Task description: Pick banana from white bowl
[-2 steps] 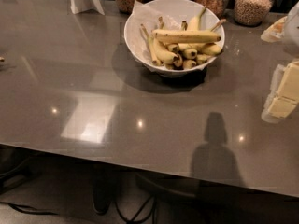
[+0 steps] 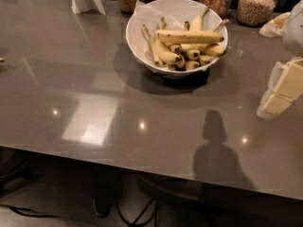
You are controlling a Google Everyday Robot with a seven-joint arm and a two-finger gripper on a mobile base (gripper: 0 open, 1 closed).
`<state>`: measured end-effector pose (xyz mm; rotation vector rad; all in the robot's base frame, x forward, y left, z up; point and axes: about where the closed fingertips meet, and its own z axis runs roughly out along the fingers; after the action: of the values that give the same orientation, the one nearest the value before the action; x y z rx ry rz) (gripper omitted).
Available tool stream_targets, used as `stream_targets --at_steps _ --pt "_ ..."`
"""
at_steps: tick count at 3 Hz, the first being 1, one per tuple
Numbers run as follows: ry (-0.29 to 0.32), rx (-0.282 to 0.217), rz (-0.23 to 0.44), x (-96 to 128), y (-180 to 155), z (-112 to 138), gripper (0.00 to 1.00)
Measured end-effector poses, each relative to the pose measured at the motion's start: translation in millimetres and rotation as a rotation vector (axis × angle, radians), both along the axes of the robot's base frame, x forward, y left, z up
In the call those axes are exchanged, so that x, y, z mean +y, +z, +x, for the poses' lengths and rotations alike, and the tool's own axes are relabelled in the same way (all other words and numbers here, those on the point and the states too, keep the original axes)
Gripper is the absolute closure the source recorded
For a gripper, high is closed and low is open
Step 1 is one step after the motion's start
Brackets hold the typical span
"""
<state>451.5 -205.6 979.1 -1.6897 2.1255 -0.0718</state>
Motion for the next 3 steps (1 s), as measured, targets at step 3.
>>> stream_targets --at_steps 3 --pt "0.140 -0.264 0.266 52.8 23.7 68.6 0.00"
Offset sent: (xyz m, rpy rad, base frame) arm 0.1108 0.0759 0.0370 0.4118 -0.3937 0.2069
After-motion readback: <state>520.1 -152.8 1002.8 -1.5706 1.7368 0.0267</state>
